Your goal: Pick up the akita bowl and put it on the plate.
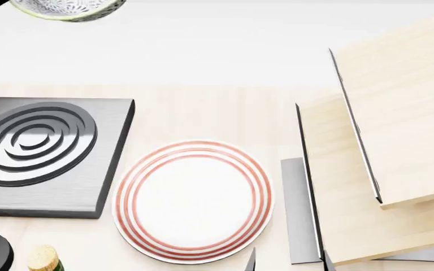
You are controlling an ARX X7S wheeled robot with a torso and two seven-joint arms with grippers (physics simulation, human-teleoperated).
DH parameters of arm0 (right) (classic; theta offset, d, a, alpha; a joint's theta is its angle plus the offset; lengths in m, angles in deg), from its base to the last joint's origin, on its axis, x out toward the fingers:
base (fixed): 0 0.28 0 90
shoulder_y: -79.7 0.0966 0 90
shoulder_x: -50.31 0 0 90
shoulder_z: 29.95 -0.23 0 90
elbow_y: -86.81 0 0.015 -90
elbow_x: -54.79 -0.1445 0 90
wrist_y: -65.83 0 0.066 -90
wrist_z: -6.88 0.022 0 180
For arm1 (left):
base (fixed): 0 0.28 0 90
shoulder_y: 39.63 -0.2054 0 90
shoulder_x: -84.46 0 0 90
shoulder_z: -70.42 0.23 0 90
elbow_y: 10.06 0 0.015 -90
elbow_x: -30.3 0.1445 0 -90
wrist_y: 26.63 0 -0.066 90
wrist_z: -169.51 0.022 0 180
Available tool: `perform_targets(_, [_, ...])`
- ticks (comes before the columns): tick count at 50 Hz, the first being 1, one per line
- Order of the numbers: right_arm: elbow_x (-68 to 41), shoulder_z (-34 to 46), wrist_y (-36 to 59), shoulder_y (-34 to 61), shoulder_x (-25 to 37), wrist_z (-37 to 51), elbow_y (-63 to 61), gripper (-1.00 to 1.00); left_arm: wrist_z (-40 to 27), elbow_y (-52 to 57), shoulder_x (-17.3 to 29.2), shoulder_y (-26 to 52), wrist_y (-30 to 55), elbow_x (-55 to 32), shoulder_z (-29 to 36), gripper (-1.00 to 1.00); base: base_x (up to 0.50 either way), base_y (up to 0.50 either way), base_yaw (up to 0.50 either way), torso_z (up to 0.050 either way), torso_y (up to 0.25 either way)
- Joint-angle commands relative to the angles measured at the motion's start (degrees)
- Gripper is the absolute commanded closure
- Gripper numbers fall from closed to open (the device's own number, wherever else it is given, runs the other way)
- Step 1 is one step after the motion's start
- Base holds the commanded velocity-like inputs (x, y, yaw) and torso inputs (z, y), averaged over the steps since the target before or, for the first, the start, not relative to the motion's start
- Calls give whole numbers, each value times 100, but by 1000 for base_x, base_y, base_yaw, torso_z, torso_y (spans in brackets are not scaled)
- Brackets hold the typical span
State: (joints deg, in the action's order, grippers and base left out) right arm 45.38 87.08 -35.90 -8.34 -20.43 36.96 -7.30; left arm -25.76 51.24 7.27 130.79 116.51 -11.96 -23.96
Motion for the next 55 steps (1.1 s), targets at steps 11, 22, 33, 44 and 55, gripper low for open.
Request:
perform_targets(11, [-7,55,-58,28,-21,-10,114,-100,47,-340,-39,134,704,174,801,100,0,0,0,0,0])
perform_targets(22, [-20,73,-45,42,-27,-2,144,-100,227,-242,-15,93,914,197,1146,100,0,0,0,0,1])
perform_targets(33, [-17,100,-116,50,-52,-7,291,-100,453,-210,-116,-25,834,226,1429,100,0,0,0,0,0])
perform_targets(44, [-2,116,-45,33,-19,29,170,-100,633,-188,-279,-149,546,305,1667,100,0,0,0,0,1])
perform_targets(55, [-19,128,-79,57,-23,20,236,-100,887,-48,-314,-324,277,474,2082,100,0,0,0,0,-82])
